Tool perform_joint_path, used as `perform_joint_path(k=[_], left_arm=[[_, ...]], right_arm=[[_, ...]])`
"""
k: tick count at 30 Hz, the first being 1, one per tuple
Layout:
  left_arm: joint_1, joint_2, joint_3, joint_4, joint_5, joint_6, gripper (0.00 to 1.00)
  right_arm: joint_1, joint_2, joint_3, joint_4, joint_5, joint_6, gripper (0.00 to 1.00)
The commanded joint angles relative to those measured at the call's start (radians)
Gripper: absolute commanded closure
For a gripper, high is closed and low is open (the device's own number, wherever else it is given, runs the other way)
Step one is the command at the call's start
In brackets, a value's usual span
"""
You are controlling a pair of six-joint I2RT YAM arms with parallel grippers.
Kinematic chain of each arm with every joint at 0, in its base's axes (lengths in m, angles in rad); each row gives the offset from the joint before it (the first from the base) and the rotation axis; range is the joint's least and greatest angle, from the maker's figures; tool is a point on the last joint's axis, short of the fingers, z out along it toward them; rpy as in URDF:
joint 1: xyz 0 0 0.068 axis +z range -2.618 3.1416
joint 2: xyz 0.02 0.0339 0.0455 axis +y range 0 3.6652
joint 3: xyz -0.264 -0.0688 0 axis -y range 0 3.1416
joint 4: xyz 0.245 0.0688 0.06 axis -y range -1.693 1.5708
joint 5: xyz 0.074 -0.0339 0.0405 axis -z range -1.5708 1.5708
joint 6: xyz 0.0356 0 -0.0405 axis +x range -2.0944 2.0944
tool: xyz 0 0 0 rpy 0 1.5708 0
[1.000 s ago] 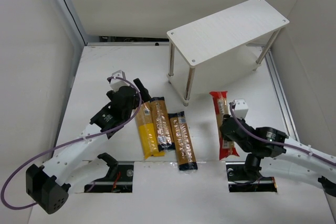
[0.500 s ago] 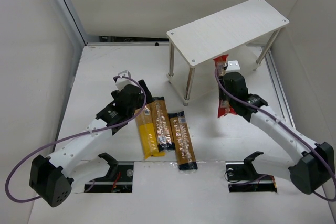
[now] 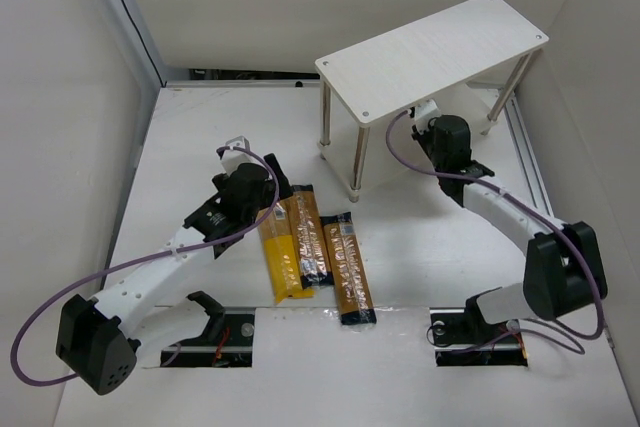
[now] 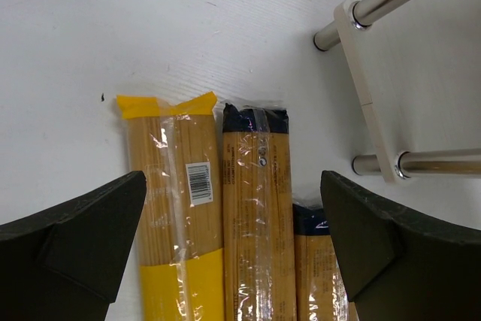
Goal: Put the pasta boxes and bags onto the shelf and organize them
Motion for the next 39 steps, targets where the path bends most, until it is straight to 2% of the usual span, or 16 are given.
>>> perform_joint_path(k=[1, 9, 14, 18, 19, 20, 21, 22, 24, 25, 27, 29, 33, 37, 38, 39], left_arm=[[-0.005, -0.014, -0.009, 0.033, -0.009, 0.011, 0.0], [0.004, -0.004, 0.02, 0.042, -0.018, 0.021, 0.0], [0.004, 0.005, 0.029, 0.042, -0.027, 0.021, 0.0], [0.004, 0.014, 0.029, 0.033, -0.027, 0.021, 0.0], [0.013, 0.014, 0.029, 0.033, -0.027, 0.021, 0.0], [0.013, 0.014, 0.029, 0.033, -0.027, 0.021, 0.0], [0.013, 0.014, 0.039, 0.024, -0.027, 0.021, 0.0], [0.013, 0.014, 0.039, 0.024, -0.018, 0.021, 0.0], [0.013, 0.014, 0.051, 0.011, -0.018, 0.021, 0.0], [0.013, 0.014, 0.063, 0.002, -0.009, 0.021, 0.0], [0.013, 0.023, 0.072, -0.007, -0.009, 0.012, 0.0], [0.013, 0.023, 0.092, -0.016, -0.009, 0.002, 0.0], [0.013, 0.034, 0.123, -0.068, 0.011, -0.007, 0.0], [0.013, 0.023, 0.123, -0.091, 0.03, -0.016, 0.0], [0.013, 0.023, 0.123, -0.104, 0.043, -0.028, 0.0], [0.013, 0.035, 0.141, -0.119, 0.057, -0.028, 0.0]], right_arm=[[-0.031, 0.029, 0.016, 0.425, 0.113, -0.166, 1.0], [-0.065, 0.233, 0.055, 0.67, 0.187, -0.195, 1.0], [-0.053, 0.369, 0.028, 1.098, 0.307, -0.327, 1.0], [-0.053, 0.484, 0.119, 1.12, 0.347, -0.387, 1.0], [-0.053, 0.5, 0.136, 1.105, 0.347, -0.387, 1.0], [-0.053, 0.527, 0.168, 1.073, 0.356, -0.387, 0.92], [-0.053, 0.537, 0.179, 1.054, 0.356, -0.378, 0.59], [-0.053, 0.537, 0.189, 1.033, 0.37, -0.378, 0.41], [-0.053, 0.547, 0.211, 0.926, 0.381, -0.343, 0.26], [-0.053, 0.547, 0.211, 0.886, 0.39, -0.332, 0.11], [-0.033, 0.534, 0.22, 0.748, 0.402, -0.289, 0.11], [-0.017, 0.506, 0.22, 0.686, 0.449, -0.252, 0.1], [0.051, 0.399, 0.127, 0.531, 0.517, -0.112, 0.08], [0.125, 0.227, 0.093, 0.176, 0.505, 0.19, 0.08], [0.139, 0.204, 0.093, -0.003, 0.505, 0.34, 0.08], [0.153, 0.184, 0.093, -0.091, 0.505, 0.428, 0.08]])
